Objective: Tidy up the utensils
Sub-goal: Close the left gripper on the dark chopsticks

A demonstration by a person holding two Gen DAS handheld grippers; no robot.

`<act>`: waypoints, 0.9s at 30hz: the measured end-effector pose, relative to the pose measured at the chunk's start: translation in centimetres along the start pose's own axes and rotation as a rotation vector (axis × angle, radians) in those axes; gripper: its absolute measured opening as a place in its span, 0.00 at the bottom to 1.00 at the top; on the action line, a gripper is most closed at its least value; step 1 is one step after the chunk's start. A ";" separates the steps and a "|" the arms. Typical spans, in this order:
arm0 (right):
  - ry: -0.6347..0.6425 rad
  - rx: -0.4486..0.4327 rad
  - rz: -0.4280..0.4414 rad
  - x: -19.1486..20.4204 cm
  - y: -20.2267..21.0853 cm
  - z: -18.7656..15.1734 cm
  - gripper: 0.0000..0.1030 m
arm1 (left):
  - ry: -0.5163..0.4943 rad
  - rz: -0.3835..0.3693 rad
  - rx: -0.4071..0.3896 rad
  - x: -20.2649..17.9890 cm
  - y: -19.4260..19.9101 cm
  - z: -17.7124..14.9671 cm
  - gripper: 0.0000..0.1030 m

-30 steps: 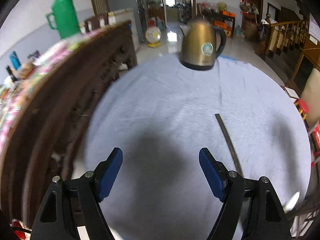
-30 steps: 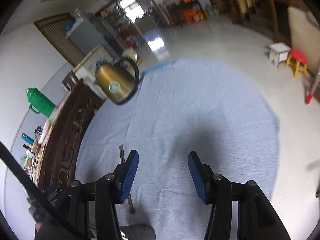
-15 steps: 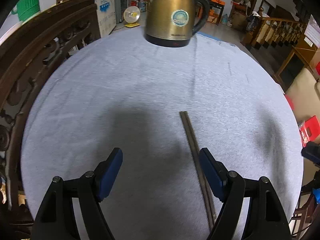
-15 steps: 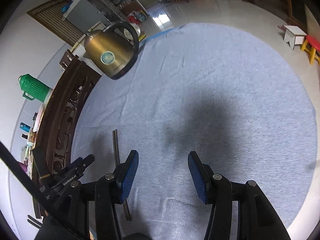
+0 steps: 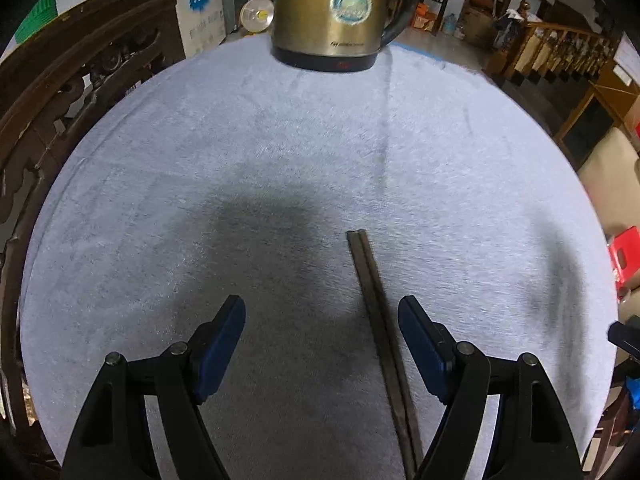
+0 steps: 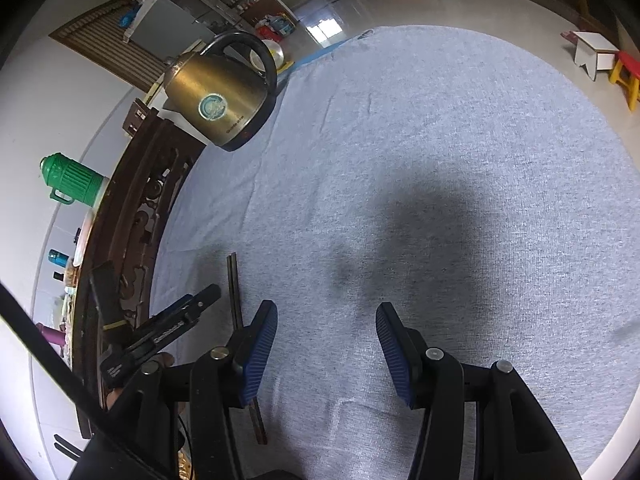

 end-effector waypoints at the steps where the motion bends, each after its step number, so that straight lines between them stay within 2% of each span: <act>1: 0.001 0.000 0.000 0.0 0.0 0.0 0.53 | 0.012 -0.008 0.014 0.2 -0.4 0.1 0.77; 5: 0.001 0.001 0.006 0.0 0.0 0.0 0.53 | 0.027 -0.008 0.052 0.5 -1.7 0.4 0.75; 10: 0.004 0.006 0.014 0.2 -0.4 0.0 0.53 | 0.029 -0.027 0.052 0.2 -1.8 0.9 0.75; 19: 0.005 0.009 0.021 0.3 -0.6 -0.1 0.53 | -0.029 0.054 0.030 -0.8 -2.4 1.2 0.74; 22: 0.005 0.008 0.021 0.3 -0.5 -0.2 0.53 | -0.027 0.054 0.030 -0.6 -2.3 1.3 0.66; 24: 0.015 0.016 0.018 0.6 -0.8 -0.2 0.53 | -0.014 0.022 0.032 0.1 -2.1 1.3 0.62; 27: 0.032 0.033 0.010 1.0 -1.5 -0.1 0.53 | 0.018 -0.081 0.032 1.6 -2.1 1.9 0.62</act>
Point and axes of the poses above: each gripper's, at about its wrist camera, not at the fingertips, and y roughly against the way its jaws point, x to its left, z to its top, the point moved 2 cm from there along -y, roughly the way its jaws point, and after that the axes turned 6 degrees about x, right-handed, at the moved point
